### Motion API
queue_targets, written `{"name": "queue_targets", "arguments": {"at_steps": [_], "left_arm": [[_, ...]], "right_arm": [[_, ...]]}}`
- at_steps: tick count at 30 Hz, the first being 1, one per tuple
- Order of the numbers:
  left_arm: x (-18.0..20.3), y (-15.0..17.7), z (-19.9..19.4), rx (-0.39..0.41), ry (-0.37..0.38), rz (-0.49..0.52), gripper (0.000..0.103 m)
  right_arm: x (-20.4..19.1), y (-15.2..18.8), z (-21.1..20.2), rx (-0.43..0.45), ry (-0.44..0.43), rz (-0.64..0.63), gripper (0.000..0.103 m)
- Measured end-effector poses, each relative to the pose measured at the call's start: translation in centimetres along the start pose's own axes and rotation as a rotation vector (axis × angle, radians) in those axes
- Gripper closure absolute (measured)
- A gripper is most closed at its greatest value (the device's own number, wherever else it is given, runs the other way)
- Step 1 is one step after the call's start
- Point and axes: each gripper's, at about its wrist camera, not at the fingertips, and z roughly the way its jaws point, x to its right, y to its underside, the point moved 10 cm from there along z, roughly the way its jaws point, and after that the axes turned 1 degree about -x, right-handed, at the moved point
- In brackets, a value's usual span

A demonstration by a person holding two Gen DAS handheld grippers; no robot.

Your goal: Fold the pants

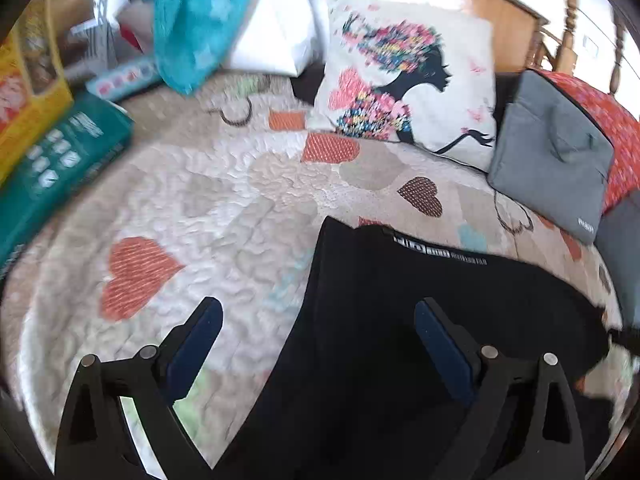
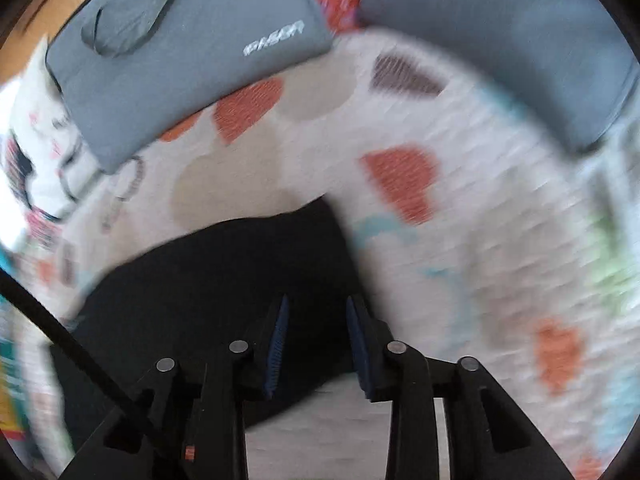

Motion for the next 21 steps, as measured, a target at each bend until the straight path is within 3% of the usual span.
{"name": "queue_targets", "arguments": {"at_steps": [3, 6, 8, 9, 10, 11, 12, 14, 15, 18, 21], "left_arm": [[0.9, -0.9, 2.2, -0.015, 0.008, 0.003, 0.007], [1.0, -0.2, 5.2, -0.053, -0.112, 0.102, 0.007], [-0.3, 0.7, 8.0, -0.112, -0.231, 0.178, 0.006], [-0.9, 1.2, 9.2, -0.152, -0.25, 0.195, 0.006], [-1.4, 1.3, 9.9, -0.188, -0.188, 0.147, 0.006], [-2.1, 0.8, 9.8, -0.192, -0.171, 0.088, 0.006], [-3.1, 0.1, 9.3, -0.167, -0.213, 0.065, 0.011], [-6.5, -2.3, 7.3, -0.059, -0.385, 0.033, 0.015], [-7.3, -2.7, 6.9, -0.044, -0.382, 0.009, 0.015], [-8.7, -2.6, 5.3, -0.053, -0.227, -0.13, 0.015], [-6.6, -0.8, 3.0, -0.066, -0.085, -0.124, 0.015]], "right_arm": [[1.0, 0.7, -2.3, 0.053, 0.001, -0.045, 0.064], [1.0, 2.2, -3.8, 0.071, -0.026, -0.069, 0.059], [0.1, 3.3, -4.6, 0.069, -0.056, -0.08, 0.057], [-0.4, 3.8, -4.6, 0.063, -0.067, -0.084, 0.056], [-0.9, 4.5, -5.0, 0.062, -0.077, -0.088, 0.056], [-1.3, 4.8, -4.4, 0.058, -0.075, -0.089, 0.056], [-1.6, 5.2, -4.5, 0.06, -0.072, -0.097, 0.056], [-1.8, 6.1, -4.8, 0.066, -0.058, -0.118, 0.054], [-2.0, 6.7, -5.0, 0.069, -0.051, -0.13, 0.053], [-3.4, 8.7, -5.9, 0.058, -0.082, -0.179, 0.052], [-6.9, 11.0, -6.8, 0.032, -0.192, -0.231, 0.052]]}}
